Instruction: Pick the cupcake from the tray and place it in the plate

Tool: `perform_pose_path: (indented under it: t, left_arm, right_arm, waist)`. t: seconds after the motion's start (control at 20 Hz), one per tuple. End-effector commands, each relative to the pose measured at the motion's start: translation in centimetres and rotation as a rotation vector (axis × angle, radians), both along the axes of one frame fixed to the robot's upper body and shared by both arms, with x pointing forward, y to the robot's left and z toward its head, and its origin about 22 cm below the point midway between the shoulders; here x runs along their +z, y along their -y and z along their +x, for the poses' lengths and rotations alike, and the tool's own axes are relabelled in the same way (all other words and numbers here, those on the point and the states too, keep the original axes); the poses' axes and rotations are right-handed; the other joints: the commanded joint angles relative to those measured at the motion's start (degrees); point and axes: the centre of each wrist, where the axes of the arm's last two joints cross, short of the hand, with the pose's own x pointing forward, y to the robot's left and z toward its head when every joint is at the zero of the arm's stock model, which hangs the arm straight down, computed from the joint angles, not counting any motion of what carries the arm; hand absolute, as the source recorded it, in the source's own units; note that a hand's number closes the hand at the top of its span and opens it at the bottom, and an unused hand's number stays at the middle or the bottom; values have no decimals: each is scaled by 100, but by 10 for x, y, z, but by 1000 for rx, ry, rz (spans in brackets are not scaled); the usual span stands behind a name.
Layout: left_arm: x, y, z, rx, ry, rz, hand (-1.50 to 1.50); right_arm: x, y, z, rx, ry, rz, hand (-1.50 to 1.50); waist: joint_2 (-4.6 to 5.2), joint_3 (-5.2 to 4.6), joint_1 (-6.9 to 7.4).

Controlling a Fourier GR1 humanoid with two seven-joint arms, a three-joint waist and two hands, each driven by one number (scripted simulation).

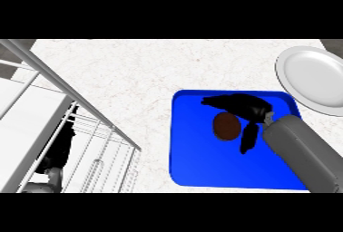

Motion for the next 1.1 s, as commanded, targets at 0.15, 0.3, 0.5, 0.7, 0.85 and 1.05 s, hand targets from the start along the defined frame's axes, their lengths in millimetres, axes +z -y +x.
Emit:
perform_pose_path:
  t: [0.15,0.3,0.5,0.7,0.85,1.05]
  left_arm:
    - [-33,8,-1,-28,-91,-34,0]
    - [-25,24,-9,-26,-99,-34,0]
    - [-31,17,-1,-21,-90,-56,0]
    - [-23,5,3,-16,-113,-53,0]
    - [-15,15,-7,-23,-92,-56,0]
    - [-15,13,2,-25,-94,-41,0]
  right_arm:
    - [-11,0,-3,57,42,-47,150]
    - [-21,19,-6,70,90,2,150]
    - [-19,15,8,67,118,13,150]
    - [-7,7,12,-16,252,69,150]
    - [-5,41,23,-303,253,37,150]
    - [17,72,43,-618,342,13,150]
  waist:
    - [78,-106,-66]
    - [70,-101,-50]
    - [96,-104,-25]
    - [80,-104,-82]
    - [72,-102,-66]
    - [137,-103,-75]
